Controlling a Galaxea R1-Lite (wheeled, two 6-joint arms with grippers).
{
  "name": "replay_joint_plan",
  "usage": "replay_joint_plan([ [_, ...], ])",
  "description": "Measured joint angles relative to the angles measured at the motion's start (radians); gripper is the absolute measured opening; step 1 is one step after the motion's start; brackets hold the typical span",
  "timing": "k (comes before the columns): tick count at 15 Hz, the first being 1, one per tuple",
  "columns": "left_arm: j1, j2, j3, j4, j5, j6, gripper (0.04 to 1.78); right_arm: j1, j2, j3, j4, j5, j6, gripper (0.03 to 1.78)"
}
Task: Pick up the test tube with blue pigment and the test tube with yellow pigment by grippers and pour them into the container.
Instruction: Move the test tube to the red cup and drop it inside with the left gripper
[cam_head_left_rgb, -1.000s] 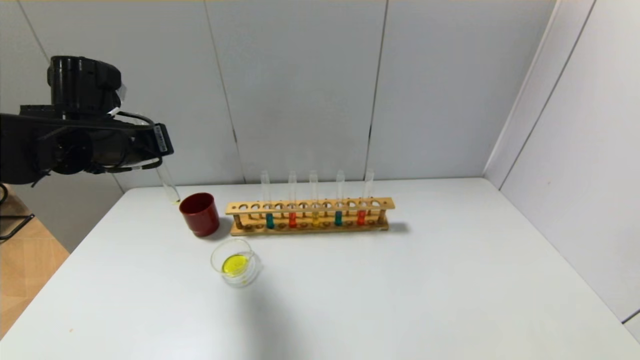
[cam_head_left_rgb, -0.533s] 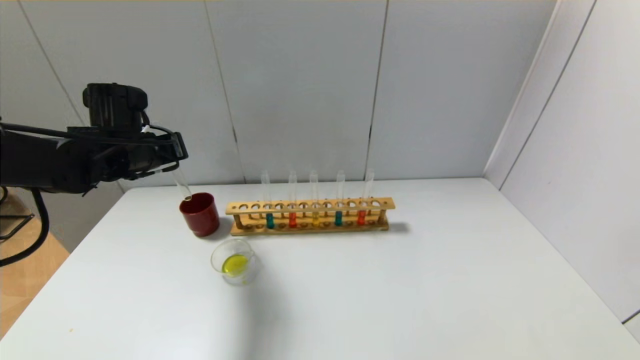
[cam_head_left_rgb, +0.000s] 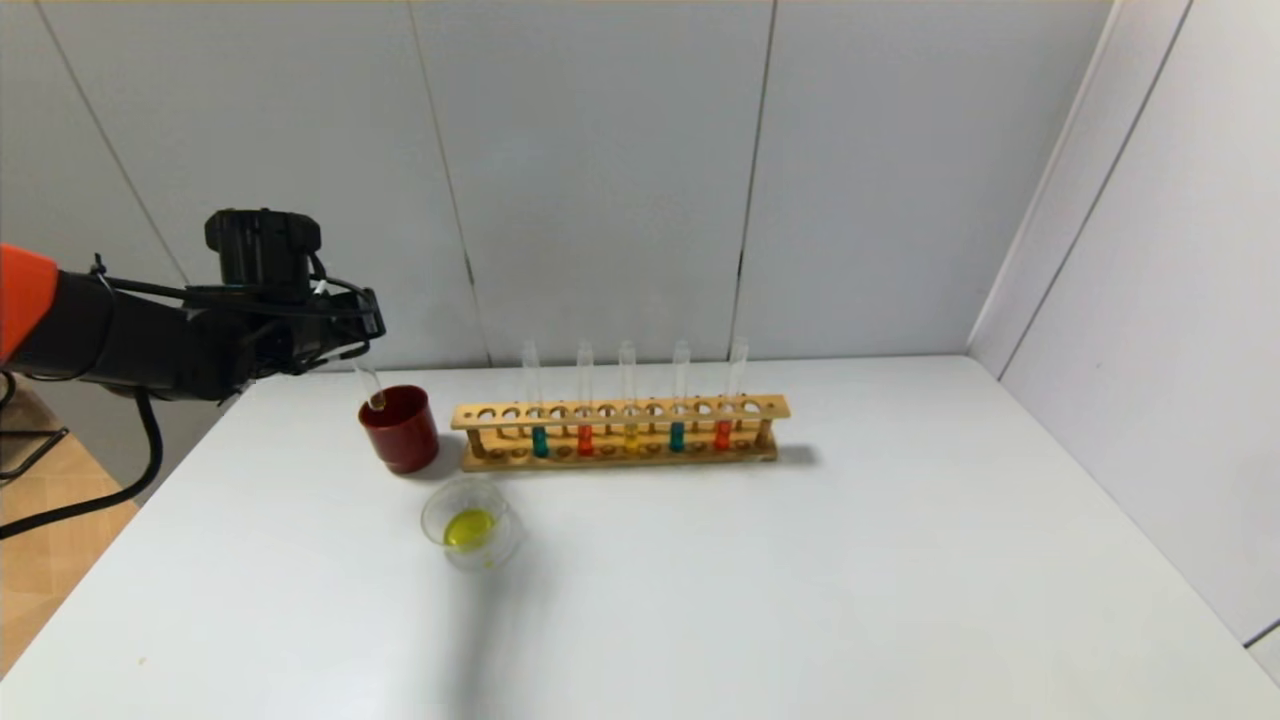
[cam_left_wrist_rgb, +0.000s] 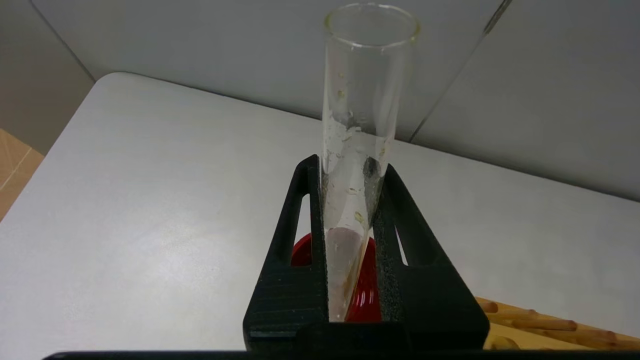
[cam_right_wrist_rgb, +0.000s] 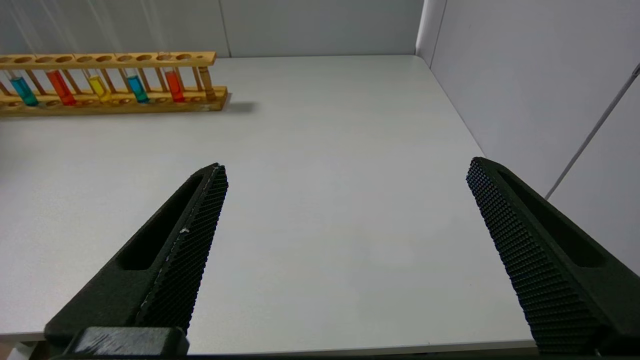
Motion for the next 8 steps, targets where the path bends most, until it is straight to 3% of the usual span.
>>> replay_joint_plan([
  [5,0.001,0.048,-0.006,-0.007,0.004,0.036,0.32,0.000,0.000,0.000,0.000,-0.001,0.000,1.75],
  [8,0.000,0.077,-0.006,-0.086,0.001,0.043,0.32,0.000,0.000,0.000,0.000,-0.001,0.000,1.75],
])
